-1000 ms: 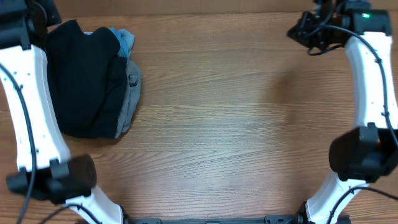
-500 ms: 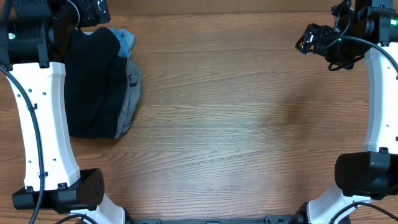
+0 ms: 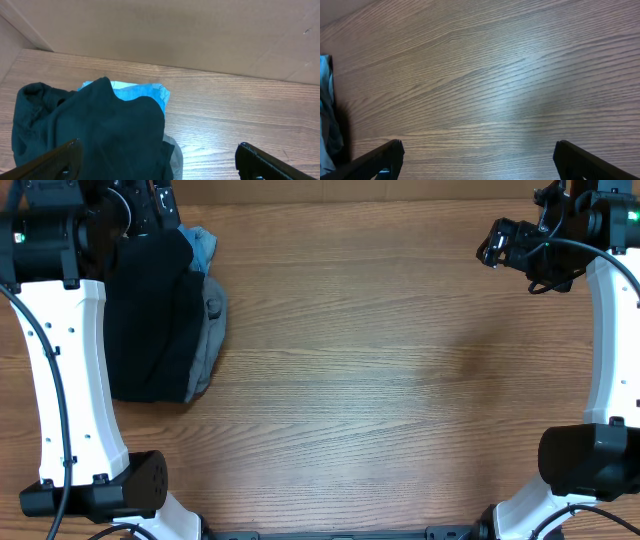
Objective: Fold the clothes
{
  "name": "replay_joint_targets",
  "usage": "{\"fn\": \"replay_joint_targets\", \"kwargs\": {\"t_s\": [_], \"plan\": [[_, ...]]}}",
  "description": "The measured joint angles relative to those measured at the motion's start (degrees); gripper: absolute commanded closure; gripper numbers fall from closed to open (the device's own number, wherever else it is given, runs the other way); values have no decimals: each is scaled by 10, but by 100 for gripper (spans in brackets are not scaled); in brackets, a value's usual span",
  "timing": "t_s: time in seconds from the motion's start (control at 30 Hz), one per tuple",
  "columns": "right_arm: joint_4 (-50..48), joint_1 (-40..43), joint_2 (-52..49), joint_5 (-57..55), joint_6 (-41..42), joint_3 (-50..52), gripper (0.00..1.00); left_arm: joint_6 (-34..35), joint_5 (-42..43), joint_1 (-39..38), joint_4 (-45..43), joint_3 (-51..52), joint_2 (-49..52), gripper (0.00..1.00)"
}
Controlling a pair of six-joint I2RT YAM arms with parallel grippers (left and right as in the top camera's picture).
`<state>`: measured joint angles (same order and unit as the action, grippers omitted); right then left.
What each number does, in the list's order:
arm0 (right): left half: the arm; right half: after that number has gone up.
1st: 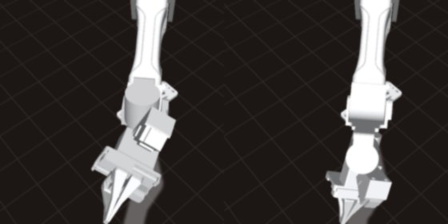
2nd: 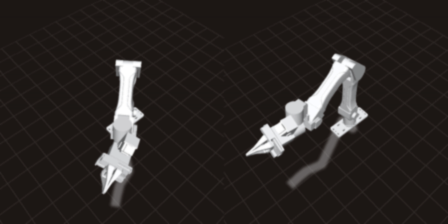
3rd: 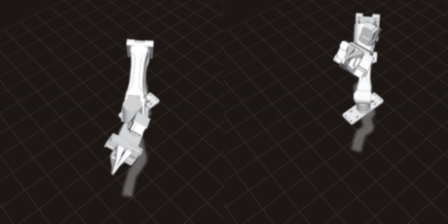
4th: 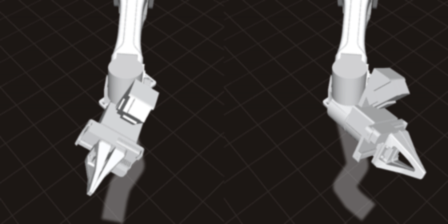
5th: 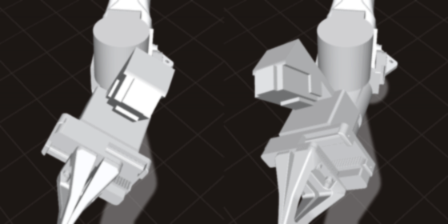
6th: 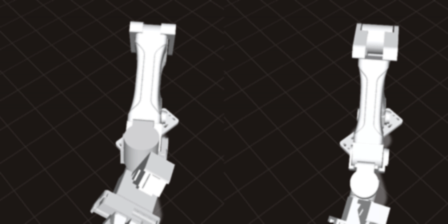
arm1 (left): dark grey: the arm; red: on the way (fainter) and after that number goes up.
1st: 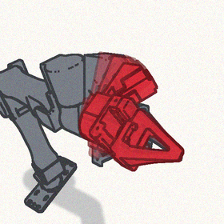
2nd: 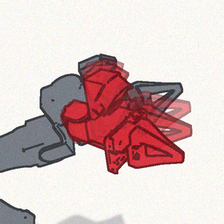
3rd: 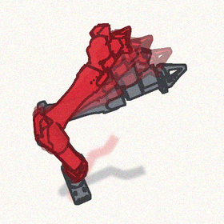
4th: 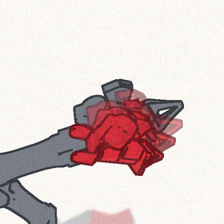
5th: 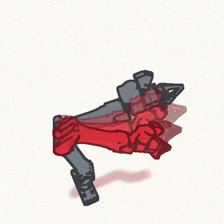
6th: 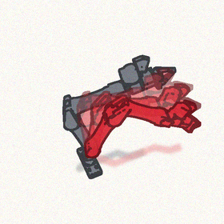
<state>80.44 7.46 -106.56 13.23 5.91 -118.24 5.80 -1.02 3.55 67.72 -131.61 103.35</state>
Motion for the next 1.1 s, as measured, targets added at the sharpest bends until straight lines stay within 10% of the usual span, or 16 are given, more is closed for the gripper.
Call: {"fn": "replay_joint_targets", "kwargs": {"t_s": [0.7, 1.1], "plan": [[1, 0, 0, -1, 0, 0, 0, 30, -53, 0, 107, 17, -166, 0], [1, 0, 0, -1, 0, 0, 0, 62, -76, 0, -139, 465, -459, 0]]}}
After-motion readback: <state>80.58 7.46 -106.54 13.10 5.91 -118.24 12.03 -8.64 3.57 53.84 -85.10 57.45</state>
